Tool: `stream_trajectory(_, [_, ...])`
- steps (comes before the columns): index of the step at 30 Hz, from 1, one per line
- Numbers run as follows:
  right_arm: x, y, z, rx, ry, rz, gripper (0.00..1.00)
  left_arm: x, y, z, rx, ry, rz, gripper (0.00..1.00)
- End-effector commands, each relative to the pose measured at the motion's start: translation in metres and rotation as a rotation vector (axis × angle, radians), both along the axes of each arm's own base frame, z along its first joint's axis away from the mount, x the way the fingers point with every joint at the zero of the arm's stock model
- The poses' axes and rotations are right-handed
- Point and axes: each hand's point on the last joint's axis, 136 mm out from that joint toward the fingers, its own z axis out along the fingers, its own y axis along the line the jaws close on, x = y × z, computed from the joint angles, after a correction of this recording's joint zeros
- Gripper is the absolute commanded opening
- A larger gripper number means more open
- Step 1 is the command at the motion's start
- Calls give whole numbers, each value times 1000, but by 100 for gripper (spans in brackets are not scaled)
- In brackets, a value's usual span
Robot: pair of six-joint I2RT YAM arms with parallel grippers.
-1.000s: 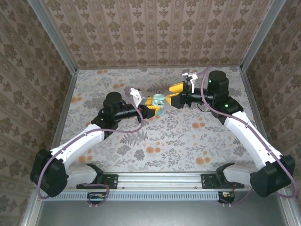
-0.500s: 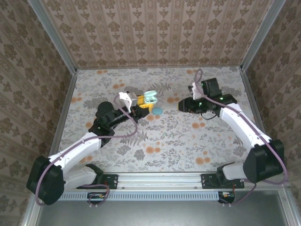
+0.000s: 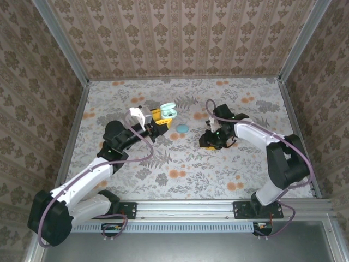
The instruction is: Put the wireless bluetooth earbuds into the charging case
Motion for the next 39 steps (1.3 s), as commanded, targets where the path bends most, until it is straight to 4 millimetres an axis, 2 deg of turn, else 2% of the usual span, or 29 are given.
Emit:
stream_trajectory(1, [-1,3,-13,-22,27,30,35,-3,8,7,-17,-11,18,26])
stream_trajectory(9, [-11,13,-41,-34,109,76,36,-6,13,9,-8,-17,32,26])
stream_trajectory(18, [-13,18,-54,-19,135,95,34,-5,14,10,-7,-14,33,26])
stream_trajectory(25, [-17,33,-46,58,144,118,33,-4,13,9,-3,-11,32,26])
stream_trajectory(39, [-18,44,-43,71,145,126,32,-3,13,8,9,-5,36,26])
